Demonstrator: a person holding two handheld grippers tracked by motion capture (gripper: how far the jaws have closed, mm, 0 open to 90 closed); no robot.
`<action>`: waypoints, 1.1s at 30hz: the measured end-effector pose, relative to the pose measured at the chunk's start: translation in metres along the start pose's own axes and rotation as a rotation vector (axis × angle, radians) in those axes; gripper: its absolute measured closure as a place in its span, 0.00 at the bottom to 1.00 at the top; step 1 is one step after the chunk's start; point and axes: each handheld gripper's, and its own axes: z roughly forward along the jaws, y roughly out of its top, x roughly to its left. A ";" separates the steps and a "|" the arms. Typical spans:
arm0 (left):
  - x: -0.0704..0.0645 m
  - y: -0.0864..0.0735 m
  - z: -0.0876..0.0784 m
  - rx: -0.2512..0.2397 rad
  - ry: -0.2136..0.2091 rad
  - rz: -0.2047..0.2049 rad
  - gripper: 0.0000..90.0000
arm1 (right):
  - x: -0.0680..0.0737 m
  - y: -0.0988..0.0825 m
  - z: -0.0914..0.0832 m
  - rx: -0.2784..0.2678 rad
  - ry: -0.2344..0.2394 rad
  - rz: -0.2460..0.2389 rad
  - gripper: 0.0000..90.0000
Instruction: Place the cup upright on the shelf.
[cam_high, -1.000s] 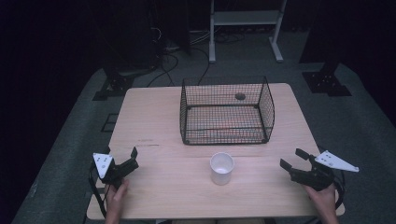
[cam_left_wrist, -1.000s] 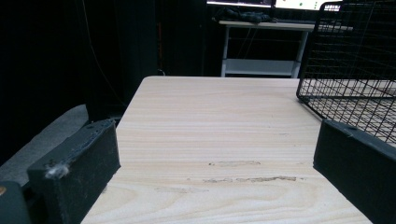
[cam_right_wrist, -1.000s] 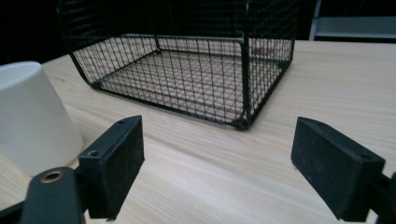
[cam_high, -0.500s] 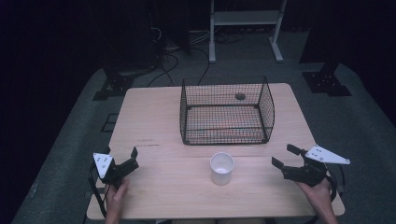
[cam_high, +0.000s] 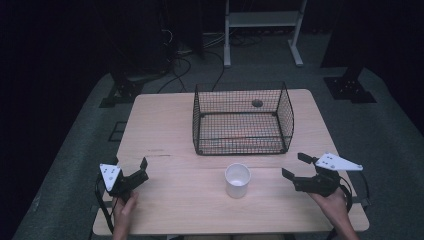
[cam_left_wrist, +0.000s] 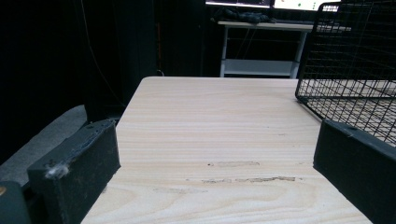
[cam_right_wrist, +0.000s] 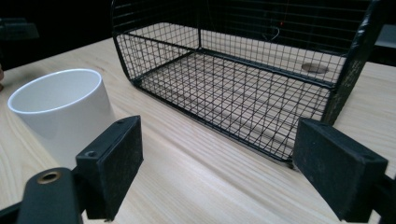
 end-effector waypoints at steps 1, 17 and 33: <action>0.000 0.000 0.000 0.000 0.001 0.002 0.00 | 0.001 0.001 0.001 0.001 0.005 0.001 0.17; 0.000 0.000 0.000 0.000 -0.002 0.002 0.00 | 0.023 0.005 0.021 0.050 0.092 -0.039 0.15; 0.000 0.000 0.000 -0.001 -0.004 0.000 0.00 | 0.041 0.006 0.029 0.089 0.178 -0.066 0.12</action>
